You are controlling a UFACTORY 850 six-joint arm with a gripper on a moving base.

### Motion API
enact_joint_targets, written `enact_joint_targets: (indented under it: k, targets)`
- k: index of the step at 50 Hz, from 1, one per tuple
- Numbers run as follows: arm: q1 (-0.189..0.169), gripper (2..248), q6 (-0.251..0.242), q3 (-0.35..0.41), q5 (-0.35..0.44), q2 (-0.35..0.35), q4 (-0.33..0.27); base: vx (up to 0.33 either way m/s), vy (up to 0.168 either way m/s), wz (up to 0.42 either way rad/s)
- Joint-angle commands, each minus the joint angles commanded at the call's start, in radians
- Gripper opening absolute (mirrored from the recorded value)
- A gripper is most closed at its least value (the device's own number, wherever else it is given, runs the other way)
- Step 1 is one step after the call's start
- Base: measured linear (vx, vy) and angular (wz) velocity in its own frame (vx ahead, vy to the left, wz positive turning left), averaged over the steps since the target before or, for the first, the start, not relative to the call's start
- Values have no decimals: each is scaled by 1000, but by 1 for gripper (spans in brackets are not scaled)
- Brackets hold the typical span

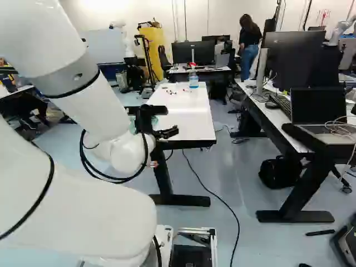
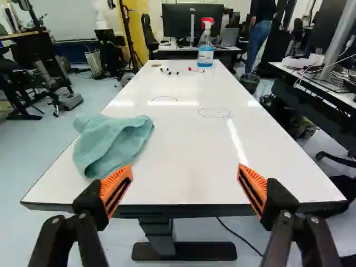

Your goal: Clean the table with the green towel

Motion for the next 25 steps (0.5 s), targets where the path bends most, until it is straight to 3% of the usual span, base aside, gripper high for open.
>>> enact_joint_targets:
  k: [25]
  targets:
    - [0, 247, 0, 0, 0, 0, 0, 0, 0, 0]
